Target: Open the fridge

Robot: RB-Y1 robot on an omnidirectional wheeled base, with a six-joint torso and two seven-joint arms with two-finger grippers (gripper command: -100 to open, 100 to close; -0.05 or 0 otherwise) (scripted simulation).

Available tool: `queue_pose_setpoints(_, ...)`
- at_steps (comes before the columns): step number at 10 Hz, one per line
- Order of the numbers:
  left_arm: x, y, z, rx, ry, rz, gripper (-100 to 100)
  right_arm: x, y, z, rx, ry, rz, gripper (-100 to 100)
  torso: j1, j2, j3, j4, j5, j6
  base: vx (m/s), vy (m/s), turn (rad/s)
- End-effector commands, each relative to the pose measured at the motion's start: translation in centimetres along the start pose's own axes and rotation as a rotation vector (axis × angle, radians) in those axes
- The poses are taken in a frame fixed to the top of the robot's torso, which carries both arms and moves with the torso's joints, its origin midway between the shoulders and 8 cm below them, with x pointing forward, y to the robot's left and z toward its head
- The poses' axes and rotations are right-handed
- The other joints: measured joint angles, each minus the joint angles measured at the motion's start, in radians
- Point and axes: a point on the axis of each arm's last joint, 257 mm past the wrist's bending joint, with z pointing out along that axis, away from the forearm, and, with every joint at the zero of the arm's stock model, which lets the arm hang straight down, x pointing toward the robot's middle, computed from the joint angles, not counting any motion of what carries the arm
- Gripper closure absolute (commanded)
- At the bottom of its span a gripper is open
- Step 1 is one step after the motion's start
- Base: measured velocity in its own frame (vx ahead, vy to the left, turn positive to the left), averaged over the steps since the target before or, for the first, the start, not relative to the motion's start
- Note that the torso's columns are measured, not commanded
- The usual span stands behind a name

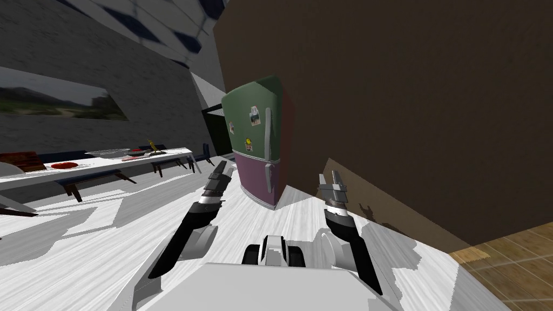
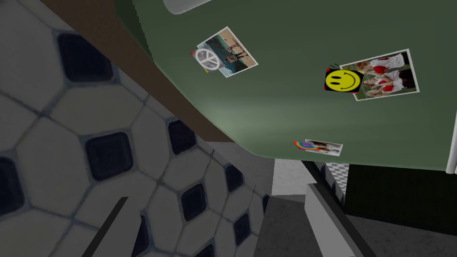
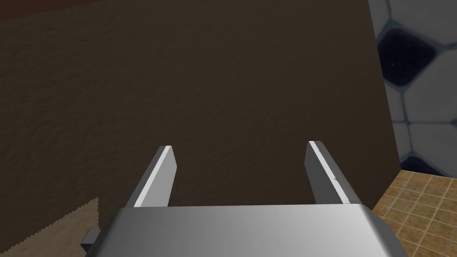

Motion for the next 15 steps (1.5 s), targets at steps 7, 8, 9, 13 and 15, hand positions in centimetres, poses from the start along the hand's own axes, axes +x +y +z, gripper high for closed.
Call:
queue_pose_setpoints(7, 1.3, 5.1, 1.0, -0.179, 0.038, 0.014, -100, 0.0, 0.0, 0.0, 0.000, 0.000, 0.000, 0, 0.000, -0.001, 0.000, 0.000, 0.000, 0.000, 0.072, -0.049, -0.041)
queue_pose_setpoints(8, 1.4, 5.6, 1.1, -0.196, 0.045, 0.018, -100, 0.0, 0.0, 0.0, 0.000, 0.000, 0.000, 0, 0.001, 0.000, 0.000, 0.000, 0.000, 0.000, 0.063, -0.044, -0.041)
queue_pose_setpoints(9, 1.5, 6.1, 1.2, -0.214, 0.051, 0.023, -100, 0.0, 0.0, 0.0, 0.000, 0.000, 0.000, 0, 0.000, 0.000, 0.000, 0.000, 0.000, 0.000, 0.055, -0.050, -0.033)
queue_pose_setpoints(13, 2.0, 8.1, 1.4, -0.286, 0.086, 0.054, -100, 0.0, 0.0, 0.0, 0.000, 0.000, 0.000, 0, 0.000, 0.000, 0.000, 0.000, 0.000, 0.000, 0.061, -0.039, -0.039)
queue_pose_setpoints(15, 2.2, 9.3, 1.4, -0.326, 0.106, 0.075, -100, 0.0, 0.0, 0.0, 0.000, 0.000, 0.000, 0, -0.001, 0.000, 0.000, 0.000, 0.000, 0.000, 0.068, -0.052, -0.042)
